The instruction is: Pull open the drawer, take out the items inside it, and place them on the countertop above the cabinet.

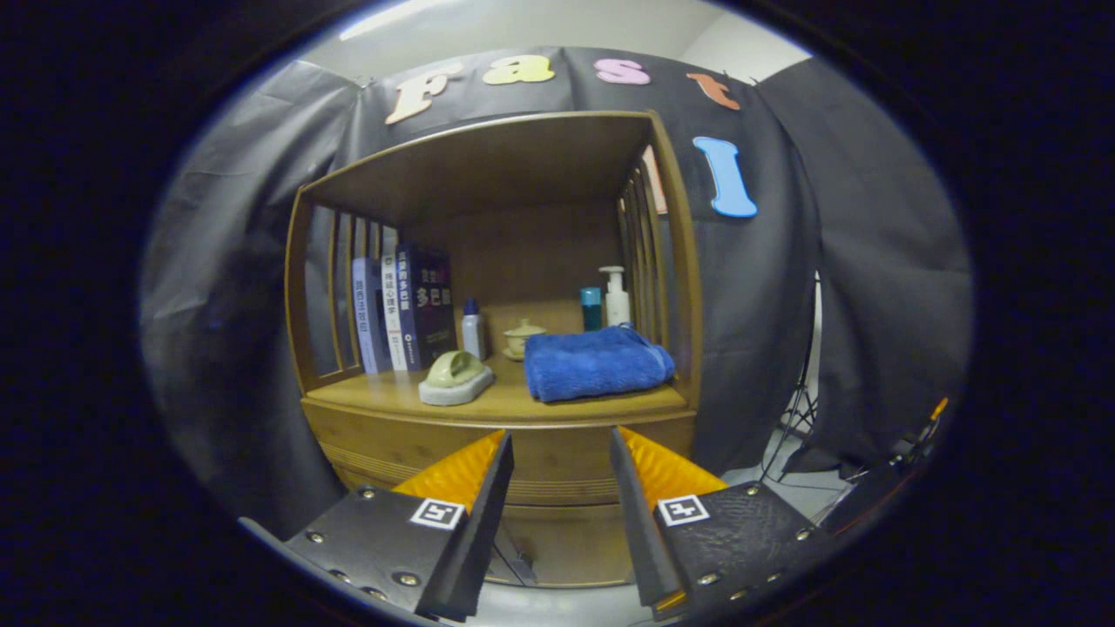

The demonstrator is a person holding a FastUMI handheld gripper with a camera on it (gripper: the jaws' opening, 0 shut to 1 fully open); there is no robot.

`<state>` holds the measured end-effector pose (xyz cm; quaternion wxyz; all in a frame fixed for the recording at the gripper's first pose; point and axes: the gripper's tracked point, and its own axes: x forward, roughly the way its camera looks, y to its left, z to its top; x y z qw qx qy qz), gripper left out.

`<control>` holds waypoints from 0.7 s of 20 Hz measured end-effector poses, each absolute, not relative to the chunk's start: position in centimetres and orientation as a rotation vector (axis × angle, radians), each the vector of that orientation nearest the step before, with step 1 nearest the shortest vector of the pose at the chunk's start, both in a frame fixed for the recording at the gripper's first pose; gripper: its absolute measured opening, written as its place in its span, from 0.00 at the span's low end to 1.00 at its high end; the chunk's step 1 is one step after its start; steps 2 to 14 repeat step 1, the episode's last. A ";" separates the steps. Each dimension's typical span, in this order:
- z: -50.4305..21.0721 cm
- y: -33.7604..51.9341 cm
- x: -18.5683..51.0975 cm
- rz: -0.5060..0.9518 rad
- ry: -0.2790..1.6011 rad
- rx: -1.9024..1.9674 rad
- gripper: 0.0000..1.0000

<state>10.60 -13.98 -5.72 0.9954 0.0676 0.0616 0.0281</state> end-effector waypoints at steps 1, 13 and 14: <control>-6.2 -15.0 11.0 0.054 0.120 0.155 0.66; -6.2 -15.0 11.0 0.054 0.120 0.155 0.66; -6.2 -15.0 11.0 0.054 0.120 0.155 0.66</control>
